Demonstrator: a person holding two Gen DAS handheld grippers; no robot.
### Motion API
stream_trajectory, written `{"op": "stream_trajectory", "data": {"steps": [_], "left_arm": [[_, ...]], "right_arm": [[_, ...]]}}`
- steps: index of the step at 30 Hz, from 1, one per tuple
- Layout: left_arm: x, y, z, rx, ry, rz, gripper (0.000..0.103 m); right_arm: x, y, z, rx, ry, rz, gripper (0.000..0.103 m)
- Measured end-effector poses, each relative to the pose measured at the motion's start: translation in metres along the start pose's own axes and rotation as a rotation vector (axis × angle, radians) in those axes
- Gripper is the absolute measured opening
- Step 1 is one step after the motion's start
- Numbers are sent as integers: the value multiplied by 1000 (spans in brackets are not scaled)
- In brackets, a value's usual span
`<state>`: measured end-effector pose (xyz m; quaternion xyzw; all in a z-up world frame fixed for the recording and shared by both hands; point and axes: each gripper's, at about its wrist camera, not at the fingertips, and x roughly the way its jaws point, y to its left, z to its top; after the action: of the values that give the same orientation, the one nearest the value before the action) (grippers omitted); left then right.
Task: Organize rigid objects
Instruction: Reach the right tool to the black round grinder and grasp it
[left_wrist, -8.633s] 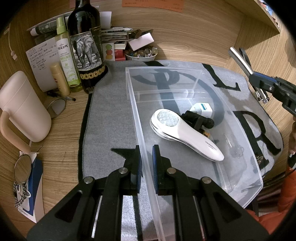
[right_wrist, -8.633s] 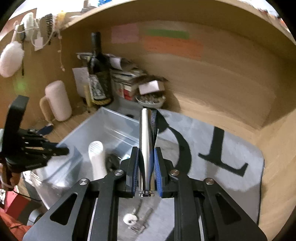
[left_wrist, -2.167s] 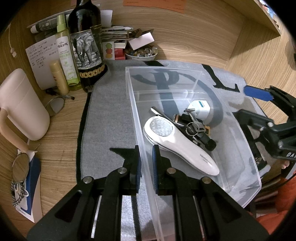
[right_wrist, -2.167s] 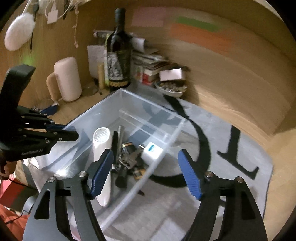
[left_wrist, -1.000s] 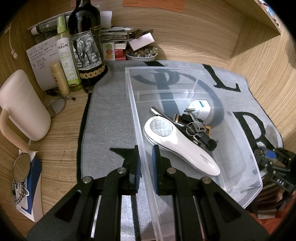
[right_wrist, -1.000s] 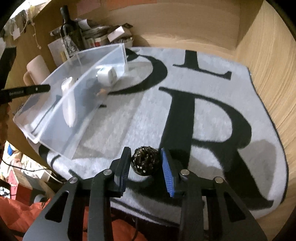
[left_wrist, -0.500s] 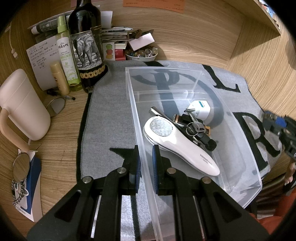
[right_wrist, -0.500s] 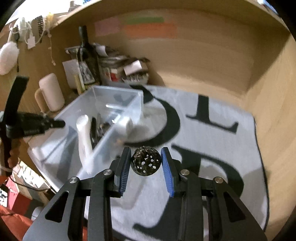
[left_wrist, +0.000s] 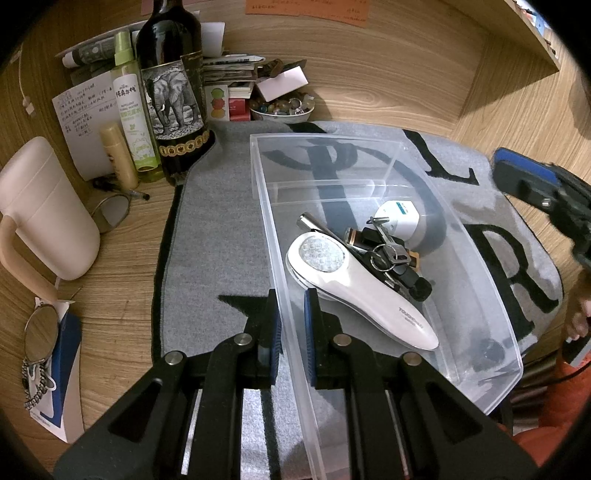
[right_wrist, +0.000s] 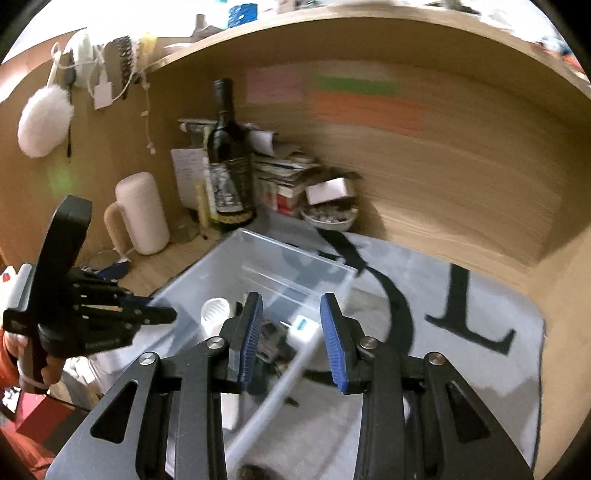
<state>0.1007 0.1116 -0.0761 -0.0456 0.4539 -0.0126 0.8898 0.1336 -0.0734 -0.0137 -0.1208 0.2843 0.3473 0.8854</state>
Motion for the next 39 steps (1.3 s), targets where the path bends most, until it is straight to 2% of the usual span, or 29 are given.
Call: {"op": "stream_trajectory", "data": {"steps": [3, 7, 16, 19, 22, 31, 34, 36, 38, 39], "left_arm": [[0, -1, 0, 1, 0, -1, 10], [0, -1, 1, 2, 1, -6, 10], [0, -2, 1, -2, -1, -6, 10], [1, -2, 1, -5, -1, -4, 10], [1, -2, 0, -8, -1, -2, 10], [1, -2, -1, -6, -2, 4, 10], [1, -3, -1, -5, -1, 4, 10], [1, -2, -1, -5, -2, 4, 10], [1, -2, -1, -2, -2, 5, 10], [0, -2, -2, -2, -3, 5, 10]], "right_arm": [[15, 4, 1, -20, 25, -3, 30], [23, -7, -9, 15, 72, 0, 30], [-2, -32, -47, 110, 148, -8, 31], [-9, -31, -66, 117, 187, -25, 36], [-13, -28, -82, 137, 221, -6, 41], [-3, -9, -116, 164, 309, 68, 42], [8, -5, -124, 163, 332, 63, 42], [12, -4, -126, 167, 329, 67, 39], [12, -3, -124, 143, 327, 62, 23], [10, -4, -123, 145, 325, 66, 20]]}}
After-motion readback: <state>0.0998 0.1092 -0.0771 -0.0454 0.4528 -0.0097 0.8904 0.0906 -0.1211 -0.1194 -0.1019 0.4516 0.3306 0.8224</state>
